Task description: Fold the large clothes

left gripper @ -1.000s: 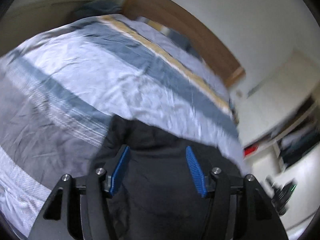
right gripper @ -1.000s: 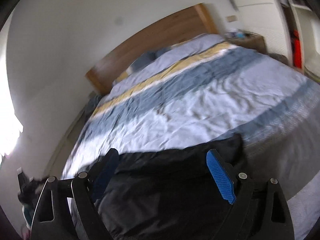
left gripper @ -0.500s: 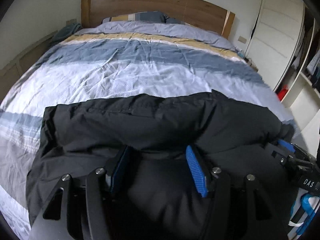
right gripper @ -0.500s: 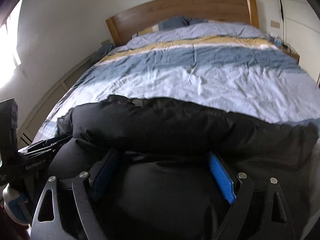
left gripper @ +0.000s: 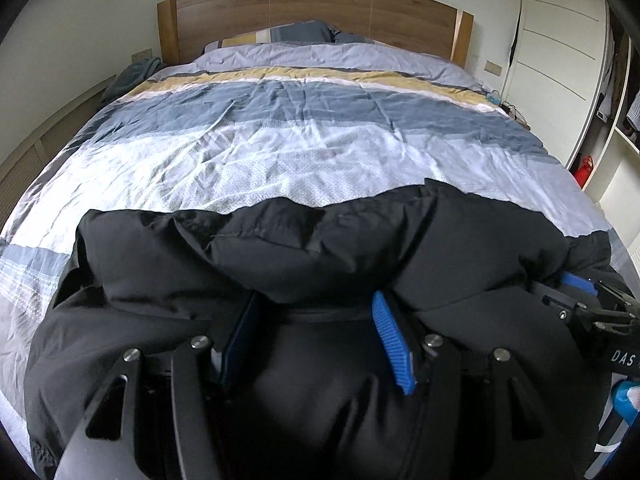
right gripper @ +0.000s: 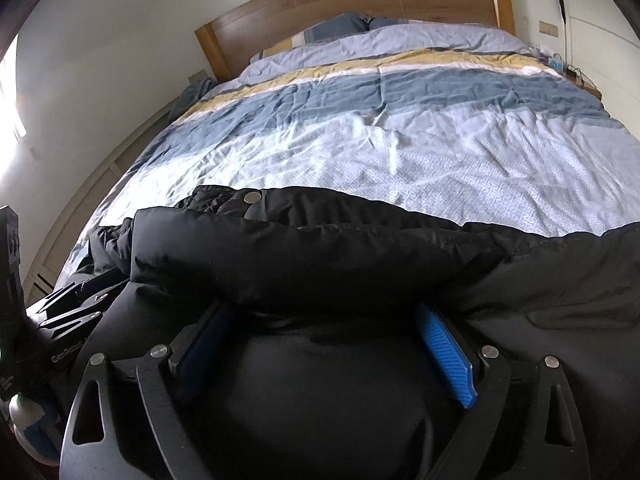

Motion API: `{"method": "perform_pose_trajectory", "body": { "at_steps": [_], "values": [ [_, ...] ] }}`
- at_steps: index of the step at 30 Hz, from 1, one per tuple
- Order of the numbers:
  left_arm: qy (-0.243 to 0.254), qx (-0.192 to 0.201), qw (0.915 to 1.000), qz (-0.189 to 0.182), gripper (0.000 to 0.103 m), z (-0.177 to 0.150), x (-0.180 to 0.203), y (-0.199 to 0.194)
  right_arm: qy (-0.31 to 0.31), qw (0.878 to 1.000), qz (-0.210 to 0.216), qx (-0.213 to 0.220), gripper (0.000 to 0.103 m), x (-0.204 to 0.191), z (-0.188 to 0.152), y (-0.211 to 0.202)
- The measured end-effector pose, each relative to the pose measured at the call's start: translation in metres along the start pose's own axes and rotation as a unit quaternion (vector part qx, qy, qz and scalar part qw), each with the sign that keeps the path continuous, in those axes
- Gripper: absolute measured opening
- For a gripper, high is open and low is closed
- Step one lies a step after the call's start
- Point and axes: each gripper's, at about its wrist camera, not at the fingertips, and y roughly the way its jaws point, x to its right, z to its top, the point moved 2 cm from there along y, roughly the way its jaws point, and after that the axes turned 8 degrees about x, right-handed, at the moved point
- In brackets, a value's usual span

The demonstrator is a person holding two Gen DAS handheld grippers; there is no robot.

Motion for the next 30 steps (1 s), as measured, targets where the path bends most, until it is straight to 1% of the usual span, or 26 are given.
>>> {"method": "perform_pose_trajectory", "body": {
  "at_steps": [5, 8, 13, 17, 20, 21, 23, 25, 26, 28, 29, 30],
  "values": [
    [-0.004, -0.004, 1.0000, -0.001, 0.057, 0.000, -0.001, 0.008, 0.002, 1.000, 0.000, -0.006, 0.092, 0.002, -0.001, 0.003],
    [-0.008, -0.005, 1.0000, 0.000, 0.059, -0.001, -0.003, 0.010, 0.005, 1.000, 0.001, -0.006, 0.092, 0.002, -0.002, 0.002],
    [-0.013, -0.007, 0.9999, 0.004, 0.063, -0.002, -0.006, 0.013, 0.007, 1.000, 0.001, -0.004, 0.092, 0.003, -0.004, 0.001],
    [-0.026, -0.013, 0.9996, 0.006, 0.069, -0.002, -0.014, 0.013, 0.012, 1.000, 0.003, -0.005, 0.092, 0.007, -0.002, -0.001],
    [-0.040, -0.023, 0.9989, 0.009, 0.072, -0.001, -0.028, 0.015, 0.023, 1.000, 0.000, -0.004, 0.091, 0.023, -0.002, -0.008],
    [-0.046, -0.027, 0.9985, 0.009, 0.075, 0.000, -0.034, 0.016, 0.029, 1.000, -0.008, -0.003, 0.091, 0.033, -0.003, -0.012],
    [-0.072, -0.044, 0.9964, 0.012, 0.077, -0.001, -0.054, 0.019, 0.041, 0.999, -0.022, -0.005, 0.091, 0.053, -0.004, -0.018],
    [-0.098, -0.063, 0.9924, 0.041, 0.077, -0.001, -0.084, 0.023, 0.056, 0.997, -0.054, -0.011, 0.091, 0.082, -0.007, -0.025],
    [-0.106, -0.071, 0.9896, 0.065, 0.077, -0.001, -0.101, 0.026, 0.064, 0.996, -0.066, -0.012, 0.091, 0.094, -0.009, -0.028],
    [-0.116, -0.098, 0.9815, 0.117, 0.077, -0.006, -0.135, 0.031, 0.089, 0.992, -0.082, -0.020, 0.091, 0.123, -0.014, -0.035],
    [-0.123, -0.112, 0.9773, 0.131, 0.077, -0.009, -0.149, 0.032, 0.091, 0.991, -0.098, -0.023, 0.091, 0.131, -0.015, -0.038],
    [-0.131, -0.126, 0.9714, 0.152, 0.077, -0.013, -0.165, 0.030, 0.086, 0.988, -0.123, -0.028, 0.091, 0.139, -0.017, -0.043]
  ]
}}
